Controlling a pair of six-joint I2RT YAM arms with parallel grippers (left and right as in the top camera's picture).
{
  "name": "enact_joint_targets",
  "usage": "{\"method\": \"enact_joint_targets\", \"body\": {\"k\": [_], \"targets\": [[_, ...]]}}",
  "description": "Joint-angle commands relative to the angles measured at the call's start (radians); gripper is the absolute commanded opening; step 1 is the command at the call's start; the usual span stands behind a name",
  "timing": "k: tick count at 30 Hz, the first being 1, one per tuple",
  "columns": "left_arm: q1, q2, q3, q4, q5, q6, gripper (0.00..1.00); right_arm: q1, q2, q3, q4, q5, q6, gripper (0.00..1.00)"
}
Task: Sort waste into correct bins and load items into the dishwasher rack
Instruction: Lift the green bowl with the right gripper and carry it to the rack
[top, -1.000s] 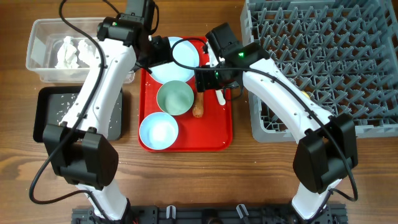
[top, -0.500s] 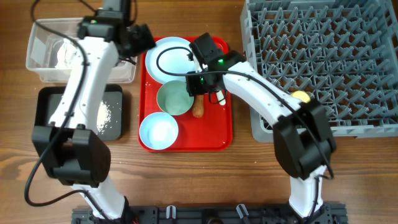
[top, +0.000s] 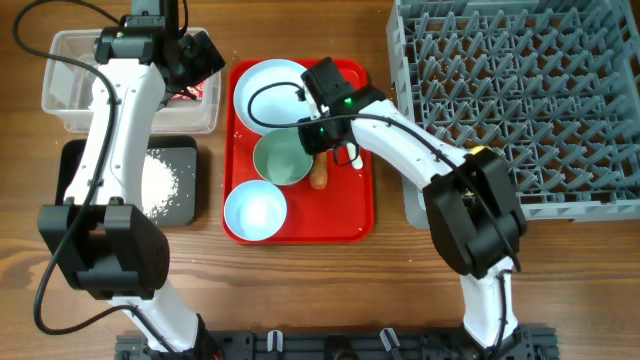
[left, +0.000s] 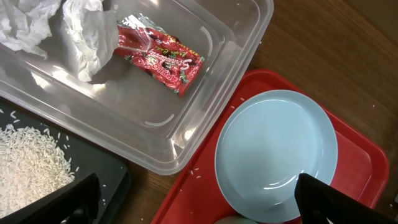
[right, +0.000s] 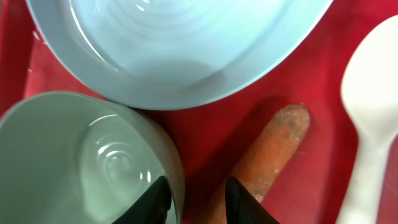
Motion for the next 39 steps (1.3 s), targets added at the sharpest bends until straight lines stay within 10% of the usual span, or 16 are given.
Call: {"method": "enact_joint_targets", "body": {"k": [1, 7, 24, 39], "targets": [[0.002, 0.000, -0.007, 0.000, -0.006, -0.016, 1.00, 0.003, 0.030, -0.002, 0.006, 0.009, -0.051, 0.29], [0.002, 0.000, -0.007, 0.000, -0.006, -0.016, 1.00, 0.002, 0.042, -0.002, 0.003, 0.010, -0.055, 0.04], [0.002, 0.000, -0.007, 0.000, -0.006, -0.016, 1.00, -0.016, -0.216, 0.022, -0.120, 0.174, -0.073, 0.04], [0.002, 0.000, -0.007, 0.000, -0.006, -0.016, 1.00, -0.143, -0.435, 0.022, -0.167, 0.724, -0.044, 0.04]]}}
